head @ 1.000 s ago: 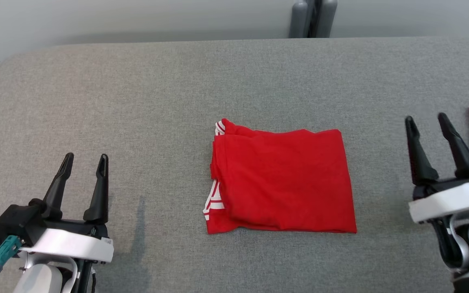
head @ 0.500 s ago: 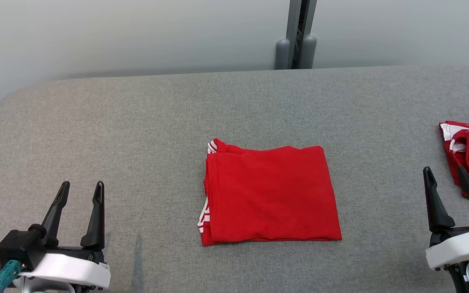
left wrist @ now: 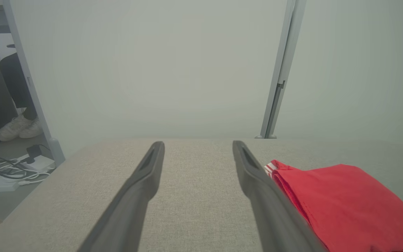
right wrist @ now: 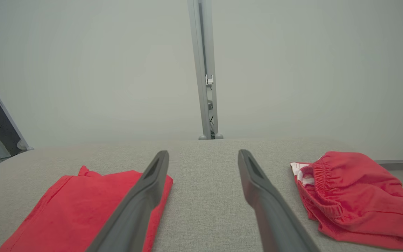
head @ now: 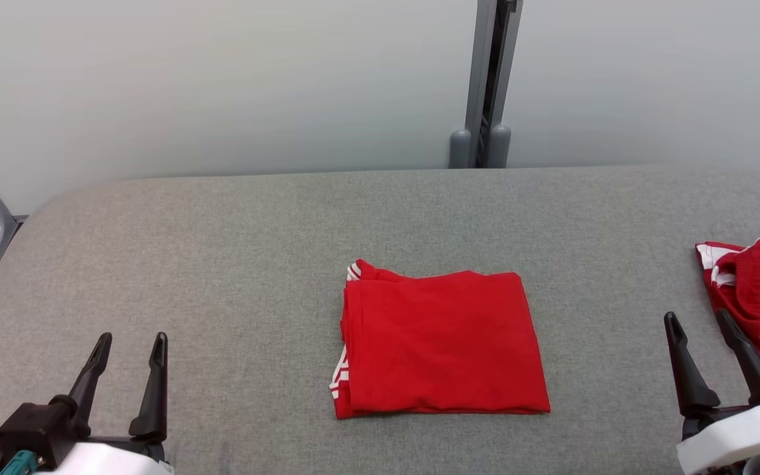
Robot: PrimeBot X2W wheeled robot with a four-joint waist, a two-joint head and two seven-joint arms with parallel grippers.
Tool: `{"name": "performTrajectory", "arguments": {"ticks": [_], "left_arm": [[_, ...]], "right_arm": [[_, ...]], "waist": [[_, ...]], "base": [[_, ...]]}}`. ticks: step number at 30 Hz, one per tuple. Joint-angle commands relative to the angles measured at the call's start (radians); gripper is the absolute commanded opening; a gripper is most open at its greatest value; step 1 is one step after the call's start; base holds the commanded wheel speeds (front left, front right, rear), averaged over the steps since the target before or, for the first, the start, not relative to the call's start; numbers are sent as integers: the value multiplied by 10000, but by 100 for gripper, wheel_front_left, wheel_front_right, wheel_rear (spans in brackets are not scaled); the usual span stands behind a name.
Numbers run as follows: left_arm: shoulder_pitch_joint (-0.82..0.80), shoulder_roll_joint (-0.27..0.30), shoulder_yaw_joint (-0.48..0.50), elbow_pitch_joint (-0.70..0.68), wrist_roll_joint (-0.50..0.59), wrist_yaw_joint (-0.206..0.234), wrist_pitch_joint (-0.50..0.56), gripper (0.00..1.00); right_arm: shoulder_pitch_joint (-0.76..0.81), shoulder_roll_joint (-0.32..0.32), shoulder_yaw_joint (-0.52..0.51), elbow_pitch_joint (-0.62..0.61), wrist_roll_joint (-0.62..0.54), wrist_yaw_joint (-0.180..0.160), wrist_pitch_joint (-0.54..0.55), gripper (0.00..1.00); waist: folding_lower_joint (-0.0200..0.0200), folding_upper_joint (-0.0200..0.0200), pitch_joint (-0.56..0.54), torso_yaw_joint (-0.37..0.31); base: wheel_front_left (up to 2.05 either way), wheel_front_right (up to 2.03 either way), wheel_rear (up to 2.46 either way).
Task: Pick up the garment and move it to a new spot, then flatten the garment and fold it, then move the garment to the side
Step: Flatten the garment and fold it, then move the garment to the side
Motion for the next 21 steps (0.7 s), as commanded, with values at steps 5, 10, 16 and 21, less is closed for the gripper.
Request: {"name": "performTrajectory", "arguments": {"ticks": [5,10,16,21], "left_arm": [[226,111,10,-177,-49,121,202,100],[266,154,-7,-320,-81,185,372,100],[326,174,-58,-421,-106,270,529,100],[338,200,-79,-516,-109,364,614,100]], "right_arm": [[290,20,-35,-218,33,0,97,100],[389,32,-65,-309,50,0,163,100],[395,63,-93,-322,41,0,217,100],[360,48,-94,-240,96,0,194,100]], "waist": [[0,-1,-173,-13],[0,-1,-260,-42],[0,-1,-325,-74],[0,-1,-349,-70]], "base": [[0,0,0],[0,0,0],[0,0,0],[0,0,0]]}}
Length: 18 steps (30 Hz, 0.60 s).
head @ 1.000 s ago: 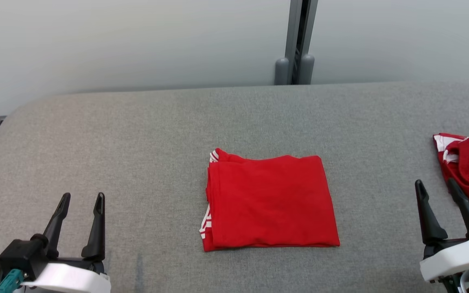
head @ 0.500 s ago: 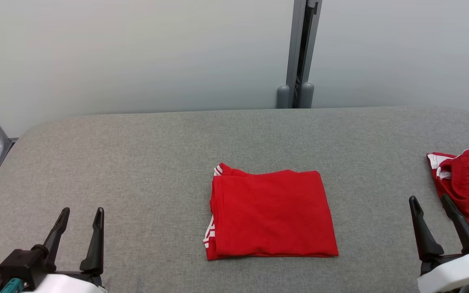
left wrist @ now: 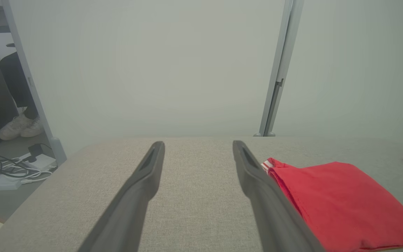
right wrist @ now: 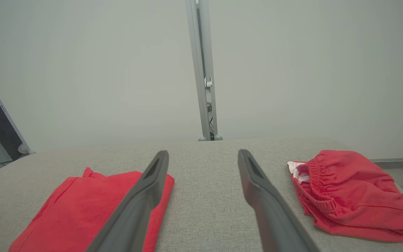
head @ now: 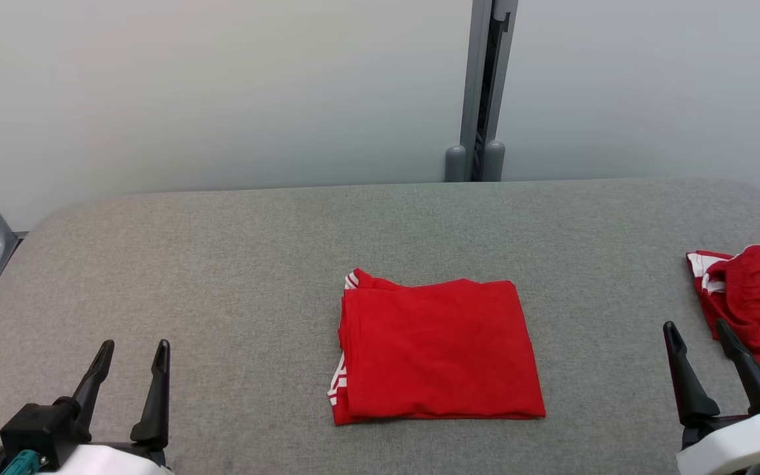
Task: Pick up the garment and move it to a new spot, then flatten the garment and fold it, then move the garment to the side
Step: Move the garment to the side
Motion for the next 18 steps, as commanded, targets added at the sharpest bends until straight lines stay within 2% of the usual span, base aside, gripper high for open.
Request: {"name": "performTrajectory", "arguments": {"ticks": [1,18], "left_arm": [[54,60,8,-45,-33,74,11,100],[68,110,-121,-250,-86,201,176,100]], "right_arm": [[28,-52,-29,45,50,0,-1,100],[69,38,-142,69,-4,-2,43,100]], "waist": [[0,0,-5,1],[0,0,-36,33]], "base": [[0,0,0],[0,0,0]]}}
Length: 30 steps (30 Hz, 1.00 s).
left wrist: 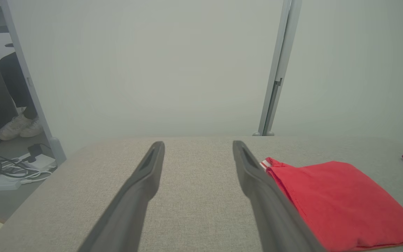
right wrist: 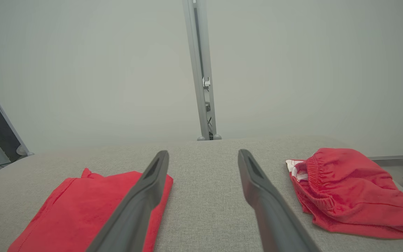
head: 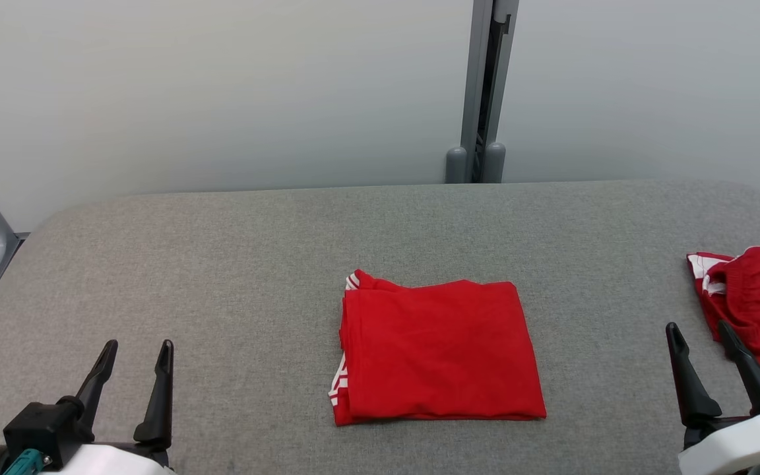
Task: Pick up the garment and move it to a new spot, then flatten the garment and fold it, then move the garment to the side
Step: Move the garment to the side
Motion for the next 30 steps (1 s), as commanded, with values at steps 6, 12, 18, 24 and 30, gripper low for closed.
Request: {"name": "performTrajectory", "arguments": {"ticks": [6,12,18,24,30], "left_arm": [[-161,2,-94,-19,-57,4,-43,100],[-594,-2,-163,56,-82,-142,-228,100],[-1186,-52,-217,230,-198,-390,-548,100],[-1881,-109,-333,510,-223,-634,-876,100],[-2343,-177,-391,915,-232,-789,-1187,100]], "right_arm": [[-12,-87,-179,100,3,-4,127,100],[-621,-214,134,1001,171,-2,296,100],[-1498,-324,968,2577,398,-4,295,100],[-2472,-433,1485,4232,645,-2,177,100],[-3407,-359,1864,5957,931,-2,249,100]], "waist": [[0,-1,25,207],[0,-1,278,814],[0,-1,670,1593],[0,-1,1330,2169],[0,-1,1698,2410]], "base": [[0,0,0],[0,0,0],[0,0,0],[0,0,0],[0,0,0]]}}
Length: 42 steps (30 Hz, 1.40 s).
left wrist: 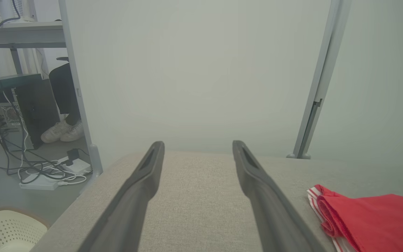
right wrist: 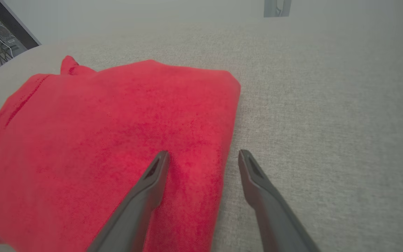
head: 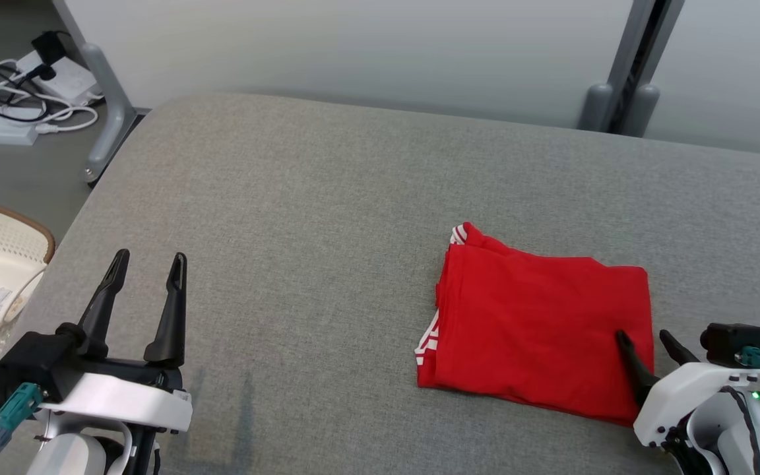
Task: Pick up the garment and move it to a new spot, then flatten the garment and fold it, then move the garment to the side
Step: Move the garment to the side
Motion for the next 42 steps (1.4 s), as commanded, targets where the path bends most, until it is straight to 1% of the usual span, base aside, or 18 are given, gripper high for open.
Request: {"name": "performTrajectory", "arguments": {"ticks": [1,3,4,5,6,10,14,15,19,22,27,32,35,38,42], "left_arm": [[-216,11,9,98,-5,-45,-97,100],[-284,-10,3,219,-18,-90,-176,100],[-354,-19,2,329,-22,-130,-246,100],[-376,-22,0,375,-24,-121,-267,100],[-392,-25,8,426,-18,-122,-293,100],[-410,5,29,567,-2,-126,-352,100],[-242,90,153,639,-143,-136,-383,100],[-242,90,153,639,-143,-136,-383,100],[-113,201,220,592,-165,-99,-359,100],[53,221,238,459,-123,9,-359,100],[183,314,339,193,-240,34,-321,100],[138,428,356,-21,-332,-10,-305,100],[-66,481,351,-123,-323,-62,-289,100],[-226,536,365,-224,-325,-84,-271,100],[-489,713,369,-348,-330,-160,-209,100]], "right_arm": [[-260,-12,93,346,138,-2,-8,100],[-506,37,246,802,302,-2,64,100],[-723,30,401,1168,452,0,-14,64],[-822,30,438,1331,503,-2,-86,42],[-898,68,521,1431,604,0,-137,0],[-1160,-46,928,1734,777,0,-410,0],[-1249,-251,1481,1627,870,-2,-735,0],[-1249,-251,1481,1627,870,-2,-735,0],[-1114,-733,1984,1256,836,-3,-1034,0],[-963,-1134,2259,845,733,-3,-1131,0],[-705,-1790,2261,-60,488,-4,-1047,0],[-554,-2203,1980,-1027,200,-4,-781,0],[-665,-2286,1801,-1543,-16,-4,-549,0],[-1102,-2289,1733,-1974,-204,-4,-275,0],[-2084,-2152,1790,-2060,-319,-4,-28,0]], "waist": [[0,0,158,127],[0,0,202,160],[0,0,220,173],[0,0,229,168],[0,0,234,160],[0,0,203,11],[0,0,73,-481],[0,0,73,-481],[0,0,-68,-1140],[0,0,-131,-1711],[0,0,-44,-2751],[0,0,259,-3629],[0,0,529,-4016],[0,0,868,-4382],[0,0,1360,-4815]], "base": [[0,0,0],[0,0,0],[0,0,0],[0,0,0],[0,0,0],[0,0,0],[0,0,0],[0,0,0],[0,0,0],[0,0,0],[0,0,0],[0,0,0],[0,0,0],[0,0,0],[0,0,0]]}}
